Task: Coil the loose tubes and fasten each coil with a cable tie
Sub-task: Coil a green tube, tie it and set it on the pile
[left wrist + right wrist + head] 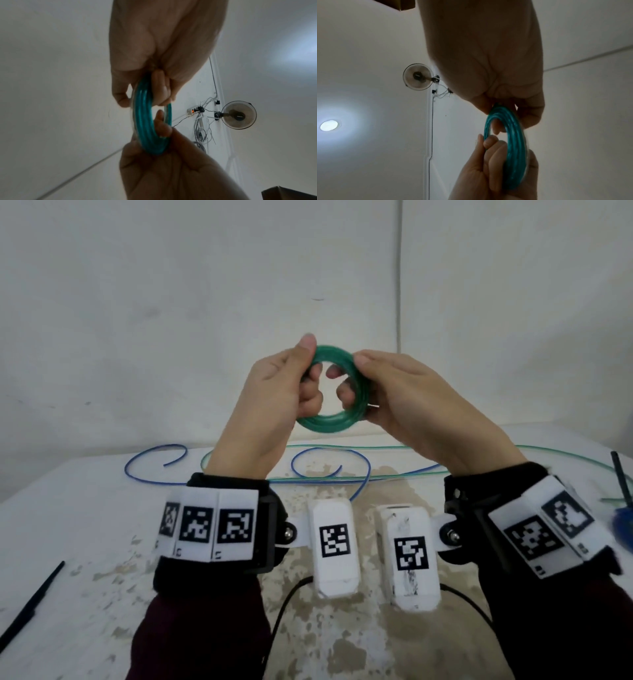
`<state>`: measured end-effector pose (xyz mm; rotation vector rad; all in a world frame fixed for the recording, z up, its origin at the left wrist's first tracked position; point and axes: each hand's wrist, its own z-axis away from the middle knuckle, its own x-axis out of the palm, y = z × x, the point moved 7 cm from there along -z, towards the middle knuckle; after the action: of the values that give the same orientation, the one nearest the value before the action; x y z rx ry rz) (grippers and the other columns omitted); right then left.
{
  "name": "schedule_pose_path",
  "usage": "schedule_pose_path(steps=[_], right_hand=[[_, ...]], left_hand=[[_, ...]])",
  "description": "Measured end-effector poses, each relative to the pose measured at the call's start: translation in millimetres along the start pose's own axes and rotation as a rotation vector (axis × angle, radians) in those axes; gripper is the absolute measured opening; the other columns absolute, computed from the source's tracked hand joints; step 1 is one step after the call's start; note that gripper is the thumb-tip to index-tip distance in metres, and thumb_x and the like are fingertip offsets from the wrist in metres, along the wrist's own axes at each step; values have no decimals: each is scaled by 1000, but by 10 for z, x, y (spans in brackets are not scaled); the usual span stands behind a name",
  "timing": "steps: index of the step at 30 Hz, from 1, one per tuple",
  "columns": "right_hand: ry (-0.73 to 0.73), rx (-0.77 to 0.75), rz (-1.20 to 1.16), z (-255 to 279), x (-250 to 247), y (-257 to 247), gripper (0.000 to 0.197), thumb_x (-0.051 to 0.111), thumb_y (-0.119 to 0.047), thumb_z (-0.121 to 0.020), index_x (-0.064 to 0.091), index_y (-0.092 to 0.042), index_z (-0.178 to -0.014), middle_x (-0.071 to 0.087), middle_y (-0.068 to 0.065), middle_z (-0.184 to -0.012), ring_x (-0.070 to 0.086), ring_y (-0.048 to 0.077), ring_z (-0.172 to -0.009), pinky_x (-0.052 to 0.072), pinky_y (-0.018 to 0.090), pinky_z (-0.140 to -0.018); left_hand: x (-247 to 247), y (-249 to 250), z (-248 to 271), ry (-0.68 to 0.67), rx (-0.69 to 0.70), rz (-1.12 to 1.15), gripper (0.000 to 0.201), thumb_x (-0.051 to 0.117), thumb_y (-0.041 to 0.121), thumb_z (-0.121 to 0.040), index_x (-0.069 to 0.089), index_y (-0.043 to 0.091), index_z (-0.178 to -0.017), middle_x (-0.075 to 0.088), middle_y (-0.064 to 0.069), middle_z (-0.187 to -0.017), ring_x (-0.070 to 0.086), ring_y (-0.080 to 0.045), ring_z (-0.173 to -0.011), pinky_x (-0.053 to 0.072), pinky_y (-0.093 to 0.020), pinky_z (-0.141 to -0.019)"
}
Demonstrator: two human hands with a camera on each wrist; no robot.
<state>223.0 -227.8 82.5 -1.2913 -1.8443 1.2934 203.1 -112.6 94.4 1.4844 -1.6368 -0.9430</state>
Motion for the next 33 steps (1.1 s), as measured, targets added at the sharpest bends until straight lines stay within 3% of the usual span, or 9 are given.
schedule_pose_path(steps=[3, 7, 10, 14, 18, 22, 25, 28, 33], right_hand=[[-40, 31, -66, 38, 46, 4, 36, 35, -29, -103, 64, -16, -86, 61, -5, -67, 57, 11, -72, 45, 28, -77], [-1, 41, -250, 2, 316, 99, 37, 33, -26, -103, 54, -12, -76, 42, -2, -62, 42, 8, -55, 35, 23, -70], [-15, 36, -327, -20, 653, 207, 38, 31, -24, -104, 47, -14, -72, 34, -2, -63, 33, 6, -51, 25, 30, -70], [-60, 72, -205, 1, 1071, 363, 39, 32, -29, -104, 46, -16, -69, 34, -9, -54, 30, 11, -55, 29, 37, -73], [-147, 204, -234, 76, 1529, 600, 39, 32, -29, -104, 46, -15, -70, 34, -13, -47, 29, 12, -56, 28, 35, -76], [-208, 315, -291, 155, 1980, 794, 38, 35, -26, -103, 49, -14, -71, 34, -2, -63, 31, 6, -45, 21, 39, -77], [-277, 360, -264, 241, 2276, 838, 39, 34, -27, -104, 48, -14, -70, 33, -5, -56, 31, 6, -43, 24, 31, -67], [-333, 368, -233, 307, 2497, 824, 37, 34, -27, -103, 47, -14, -71, 33, -8, -50, 30, 7, -45, 22, 29, -64], [-382, 380, -219, 361, 2683, 855, 38, 34, -29, -103, 47, -14, -71, 33, -10, -46, 30, 9, -47, 26, 29, -65]], left_hand=[[-56, 120, 44, 82, 78, 2, 37, 37, 25, -103, 41, 10, -69, 25, 10, -47, 20, -6, -40, 22, -13, -40], [-204, 94, 207, 98, 53, 13, 38, 36, 25, -103, 42, 8, -69, 25, 9, -46, 22, -8, -41, 25, -15, -42], [-472, 121, 405, 27, -36, -96, 37, 36, 25, -102, 48, 7, -72, 37, 3, -47, 45, -16, -44, 40, -19, -51], [-1040, 185, 734, -43, -243, -339, 40, 37, 29, -101, 63, 6, -82, 69, -9, -74, 66, -21, -77, 49, -24, -75], [-1895, 106, 1041, 56, -458, -936, 27, 52, 21, -96, 68, 0, -94, 69, -14, -90, 64, -14, -75, 47, -15, -68], [-2556, -156, 1514, -81, -867, -1449, 30, 65, 28, -88, 68, 0, -99, 67, -10, -87, 61, -26, -83, 47, -31, -75], [-2807, -352, 1816, -162, -1036, -1616, 33, 66, 26, -88, 62, -3, -101, 63, -20, -99, 62, -34, -97, 50, -40, -83], [-2961, -503, 1979, -142, -1067, -1679, 23, 65, 23, -87, 55, 4, -79, 61, -12, -82, 62, -32, -87, 50, -38, -75], [-2969, -542, 1954, -65, -943, -1773, 8, 49, 7, -92, 53, 4, -86, 52, -12, -89, 54, -28, -83, 39, -28, -62]])
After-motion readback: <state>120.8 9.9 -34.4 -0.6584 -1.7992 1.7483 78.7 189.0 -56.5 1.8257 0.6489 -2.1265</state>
